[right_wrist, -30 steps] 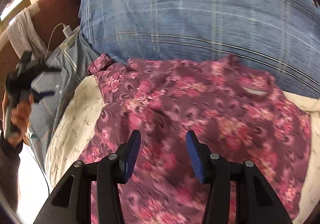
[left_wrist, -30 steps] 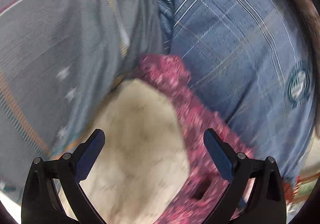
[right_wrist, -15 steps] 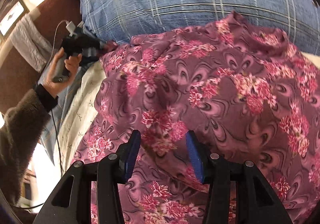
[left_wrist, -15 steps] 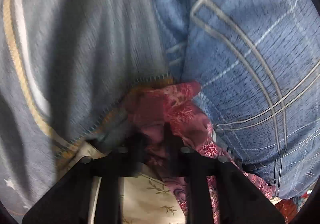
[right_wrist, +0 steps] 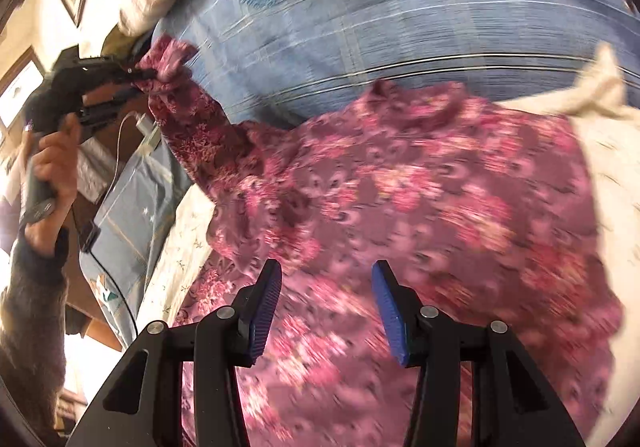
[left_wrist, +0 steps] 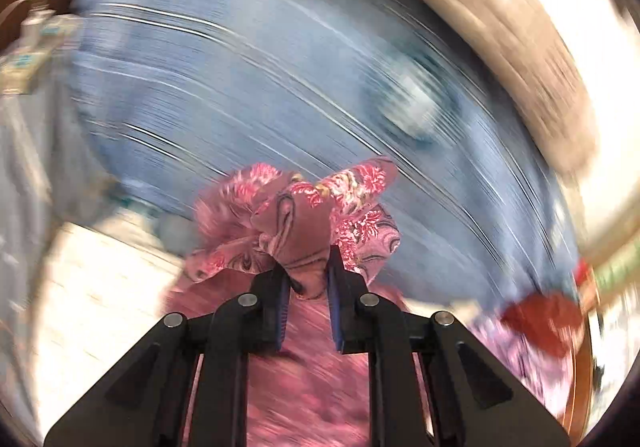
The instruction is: Fold small clothes
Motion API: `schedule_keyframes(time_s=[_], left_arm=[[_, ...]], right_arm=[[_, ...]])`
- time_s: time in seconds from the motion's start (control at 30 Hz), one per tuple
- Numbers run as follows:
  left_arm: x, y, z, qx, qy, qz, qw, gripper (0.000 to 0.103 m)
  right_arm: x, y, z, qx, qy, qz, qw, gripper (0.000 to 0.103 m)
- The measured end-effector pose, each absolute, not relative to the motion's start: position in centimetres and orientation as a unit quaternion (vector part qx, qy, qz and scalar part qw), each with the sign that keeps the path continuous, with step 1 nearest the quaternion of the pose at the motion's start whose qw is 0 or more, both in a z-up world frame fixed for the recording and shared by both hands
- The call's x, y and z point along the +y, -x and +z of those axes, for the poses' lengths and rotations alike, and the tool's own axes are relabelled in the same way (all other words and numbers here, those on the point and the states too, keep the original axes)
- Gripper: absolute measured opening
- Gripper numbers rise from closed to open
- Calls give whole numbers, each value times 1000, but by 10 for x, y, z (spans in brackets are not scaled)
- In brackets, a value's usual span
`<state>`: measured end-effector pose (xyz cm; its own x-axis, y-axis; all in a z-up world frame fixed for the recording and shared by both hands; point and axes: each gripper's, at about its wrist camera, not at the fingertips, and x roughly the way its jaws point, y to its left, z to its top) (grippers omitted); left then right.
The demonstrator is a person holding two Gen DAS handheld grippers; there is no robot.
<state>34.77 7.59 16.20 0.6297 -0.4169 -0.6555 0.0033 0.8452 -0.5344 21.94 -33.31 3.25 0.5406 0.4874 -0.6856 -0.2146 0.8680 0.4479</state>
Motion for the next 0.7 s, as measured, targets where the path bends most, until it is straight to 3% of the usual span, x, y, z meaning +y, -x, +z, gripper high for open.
schedule_keyframes(time_s=[0.2, 0.3, 0.37, 0.43, 0.47, 0.5, 0.57, 0.7], left_arm=[[-105, -315, 70, 540, 212, -203, 788, 16], [-147, -289, 25, 609, 183, -232, 736, 16], [-140, -268, 32, 596, 180, -244, 743, 16], [-109, -253, 51, 559, 193, -243, 769, 23], [-84, -249, 64, 537, 205, -238, 783, 38], [-62, -249, 73, 523, 213, -227, 794, 64], [-5, -247, 85, 491, 227, -177, 823, 82], [58, -260, 70, 508, 282, -151, 800, 82]], right_arm=[[-399, -177, 34, 432, -161, 134, 877, 48], [-430, -159, 31, 440, -157, 97, 879, 51], [-447, -151, 31, 437, -168, 87, 879, 52], [-455, -151, 33, 431, -187, 86, 879, 55], [-457, -153, 34, 427, -203, 92, 877, 56], [-456, -158, 33, 422, -221, 103, 873, 58], [-449, -174, 32, 416, -255, 124, 864, 62], [-419, -218, 25, 424, -320, 159, 832, 66]])
